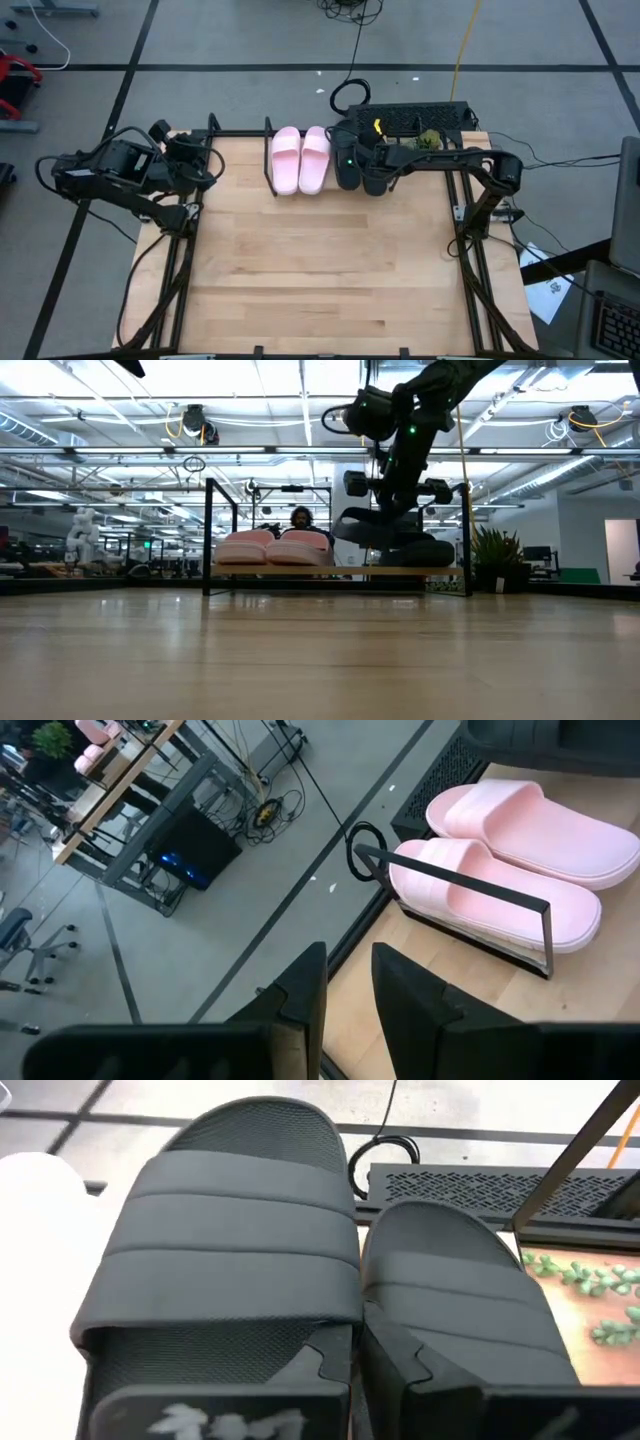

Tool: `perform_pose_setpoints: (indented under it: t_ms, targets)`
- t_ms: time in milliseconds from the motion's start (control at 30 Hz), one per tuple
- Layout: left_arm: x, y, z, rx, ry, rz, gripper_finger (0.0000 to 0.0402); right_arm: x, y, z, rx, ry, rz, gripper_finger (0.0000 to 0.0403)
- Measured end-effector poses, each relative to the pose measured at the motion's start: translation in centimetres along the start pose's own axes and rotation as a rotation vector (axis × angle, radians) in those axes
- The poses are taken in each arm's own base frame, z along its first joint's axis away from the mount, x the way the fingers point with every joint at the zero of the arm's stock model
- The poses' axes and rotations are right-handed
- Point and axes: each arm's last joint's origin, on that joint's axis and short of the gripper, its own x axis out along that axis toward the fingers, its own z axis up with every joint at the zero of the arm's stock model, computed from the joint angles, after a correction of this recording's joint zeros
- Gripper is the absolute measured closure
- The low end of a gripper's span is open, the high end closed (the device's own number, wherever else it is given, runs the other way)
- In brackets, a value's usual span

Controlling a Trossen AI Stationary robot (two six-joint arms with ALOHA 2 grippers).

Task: Pick and place slides into the shelf
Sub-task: Put the black slipper on the shelf

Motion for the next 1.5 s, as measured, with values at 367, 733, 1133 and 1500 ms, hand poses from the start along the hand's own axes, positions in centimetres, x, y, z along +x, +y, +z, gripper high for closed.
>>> perform_pose_setpoints:
  t_ms: [367,733,1133,1500]
  targets:
    - [0.0,0.0,0.0,-0.001,0.0,-0.001,0.0316,1.6,0.5,-1.3,-0.034,0.047,-0.013,0.0403]
    - [0.0,0.0,0.0,-0.003,0.0,0.0,0.0316,1.4,0.3,-1.3,-0.105,0.059,-0.036,0.0403]
    - [0.0,0.0,0.0,-0.011,-0.002,-0.001,0.0316,0.6,0.9,0.2,-0.204,0.035,-0.049,0.0403]
    - [0.0,0.0,0.0,-0.023,-0.002,-0.002,0.0316,0.6,0.5,0.1,-0.209,0.061,-0.085,0.0403]
